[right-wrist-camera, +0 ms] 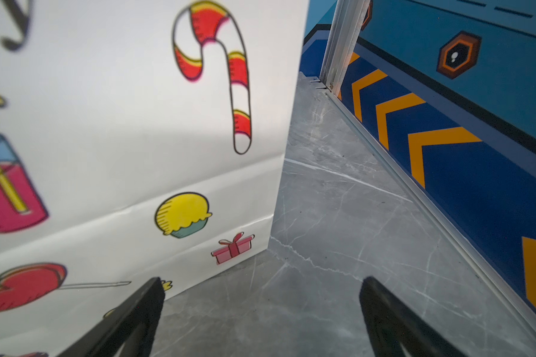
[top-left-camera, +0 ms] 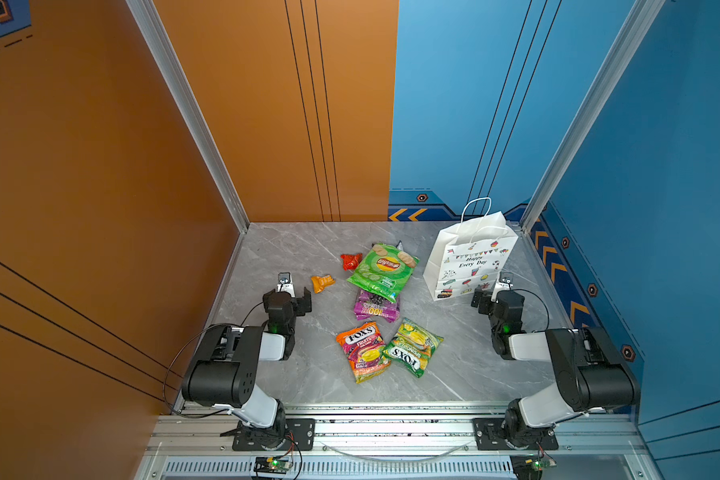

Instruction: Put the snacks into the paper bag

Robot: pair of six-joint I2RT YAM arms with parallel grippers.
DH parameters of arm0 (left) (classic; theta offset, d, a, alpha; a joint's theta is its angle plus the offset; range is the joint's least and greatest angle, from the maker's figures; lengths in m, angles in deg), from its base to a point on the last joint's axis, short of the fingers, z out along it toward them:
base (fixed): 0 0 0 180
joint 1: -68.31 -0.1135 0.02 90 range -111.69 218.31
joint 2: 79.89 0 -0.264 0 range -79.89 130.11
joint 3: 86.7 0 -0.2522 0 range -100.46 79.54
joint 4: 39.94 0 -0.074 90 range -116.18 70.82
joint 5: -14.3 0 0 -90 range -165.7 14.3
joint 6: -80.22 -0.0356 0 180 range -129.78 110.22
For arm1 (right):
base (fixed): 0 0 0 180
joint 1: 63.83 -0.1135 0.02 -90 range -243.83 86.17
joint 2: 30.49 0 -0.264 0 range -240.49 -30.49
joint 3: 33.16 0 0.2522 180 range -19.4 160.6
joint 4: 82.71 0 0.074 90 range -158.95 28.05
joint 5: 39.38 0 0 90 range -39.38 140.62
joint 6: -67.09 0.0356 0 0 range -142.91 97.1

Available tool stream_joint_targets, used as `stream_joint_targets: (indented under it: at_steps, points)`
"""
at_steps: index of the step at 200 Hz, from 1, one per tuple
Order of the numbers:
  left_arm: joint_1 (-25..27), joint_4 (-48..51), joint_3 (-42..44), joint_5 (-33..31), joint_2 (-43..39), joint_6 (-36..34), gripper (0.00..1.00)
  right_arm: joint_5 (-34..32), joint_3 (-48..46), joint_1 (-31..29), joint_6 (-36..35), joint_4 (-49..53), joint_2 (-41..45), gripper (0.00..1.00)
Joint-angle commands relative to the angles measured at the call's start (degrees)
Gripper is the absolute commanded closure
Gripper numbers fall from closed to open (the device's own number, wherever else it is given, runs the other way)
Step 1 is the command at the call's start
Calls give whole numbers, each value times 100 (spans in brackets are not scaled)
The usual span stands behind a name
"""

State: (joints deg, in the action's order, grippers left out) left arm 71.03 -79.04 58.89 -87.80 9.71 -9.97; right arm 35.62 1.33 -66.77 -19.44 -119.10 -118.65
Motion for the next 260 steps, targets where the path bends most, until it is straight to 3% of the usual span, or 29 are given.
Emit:
stream_joint_targets:
  at_steps: [1,75,96,128,149,166,177,199,212,225,242,252,260]
  points:
    - [70,-12,-68,91,-36,-112,2,62,33,34,111,-65,54,0]
    - [230,-467,178,74,-47,-311,2,26,-8,-1,78,-153,76,0]
    - [316,-1054,510,170,-169,-482,2,-137,-385,-151,-62,-446,564,0]
    - [473,-574,819,313,-1426,-675,2,-154,-278,-195,-112,803,1623,0]
    - [909,396,760,-303,-2649,-665,2,36,-264,-215,111,1373,2287,0]
    - [1189,1770,407,-860,-3672,2,2,213,-90,-242,549,2238,2960,0]
    - [1203,2520,150,-848,-4104,705,2,233,111,-233,1099,2862,3356,0]
    - [1194,3530,-260,-797,-4454,2229,2,386,541,-102,2270,4044,3971,0]
    - [1185,4202,-477,-932,-4585,3005,2,416,963,96,3145,5357,4307,0]
    - [1184,4967,-672,-1096,-4753,3715,2,585,1145,325,3599,5985,4577,0]
    - [1170,5690,-706,-1146,-5203,4311,2,1762,1157,793,3565,6113,4944,0]
    - [1049,5504,-526,-546,-5547,3870,2,2023,1229,928,3576,6312,5084,0]
    - [1012,5298,-324,-309,-5815,3950,2,2054,1371,953,3562,6595,5160,0]
